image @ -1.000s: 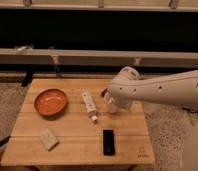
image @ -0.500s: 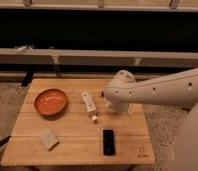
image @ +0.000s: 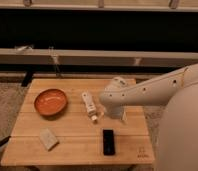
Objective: Push the eraser across the table
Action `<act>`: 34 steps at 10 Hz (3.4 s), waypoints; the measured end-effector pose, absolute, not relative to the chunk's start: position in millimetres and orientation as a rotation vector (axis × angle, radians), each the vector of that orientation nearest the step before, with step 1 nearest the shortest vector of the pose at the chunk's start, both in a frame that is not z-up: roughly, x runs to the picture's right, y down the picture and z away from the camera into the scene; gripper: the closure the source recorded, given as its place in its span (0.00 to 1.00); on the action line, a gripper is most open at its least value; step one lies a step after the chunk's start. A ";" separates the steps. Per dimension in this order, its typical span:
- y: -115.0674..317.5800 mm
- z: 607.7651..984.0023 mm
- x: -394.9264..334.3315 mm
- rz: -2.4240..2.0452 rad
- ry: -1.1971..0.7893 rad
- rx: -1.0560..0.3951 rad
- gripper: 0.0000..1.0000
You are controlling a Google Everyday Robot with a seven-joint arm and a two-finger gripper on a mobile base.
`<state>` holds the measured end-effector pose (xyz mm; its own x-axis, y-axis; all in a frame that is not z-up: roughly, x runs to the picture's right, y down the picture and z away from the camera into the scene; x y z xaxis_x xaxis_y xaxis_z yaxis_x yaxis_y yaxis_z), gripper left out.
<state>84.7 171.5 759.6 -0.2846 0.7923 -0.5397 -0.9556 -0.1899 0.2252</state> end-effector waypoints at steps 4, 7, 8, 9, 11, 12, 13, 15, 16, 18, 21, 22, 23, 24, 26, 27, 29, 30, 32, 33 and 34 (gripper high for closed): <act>201.0 770.4 89.8 1.773 0.674 -0.450 0.20; 228.8 766.1 91.4 1.748 0.709 -0.521 0.20; 235.7 764.0 90.1 1.736 0.714 -0.543 0.20; 242.2 762.0 91.1 1.723 0.723 -0.561 0.20; 259.9 757.9 92.5 1.684 0.751 -0.596 0.20; 265.2 756.8 90.6 1.668 0.755 -0.609 0.20; 271.6 755.3 88.6 1.649 0.760 -0.624 0.20; 283.8 752.8 85.0 1.614 0.770 -0.651 0.20; 290.5 751.8 81.7 1.593 0.775 -0.663 0.20; 297.0 753.2 80.2 1.572 0.786 -0.670 0.20; 301.8 758.1 79.4 1.549 0.797 -0.664 0.20; 300.2 762.2 81.3 1.546 0.798 -0.652 0.20; 298.1 765.7 83.4 1.546 0.799 -0.643 0.20; 296.2 769.7 87.6 1.548 0.804 -0.628 0.20; 292.9 775.6 93.0 1.552 0.815 -0.605 0.20; 291.5 777.3 96.5 1.558 0.821 -0.596 0.20; 287.0 781.0 103.6 1.574 0.830 -0.578 0.20; 284.7 781.7 107.3 1.584 0.832 -0.571 0.20; 280.9 781.7 112.9 1.602 0.834 -0.562 0.20; 279.3 781.2 116.7 1.613 0.836 -0.558 0.20; 278.7 780.4 121.8 1.625 0.841 -0.553 0.20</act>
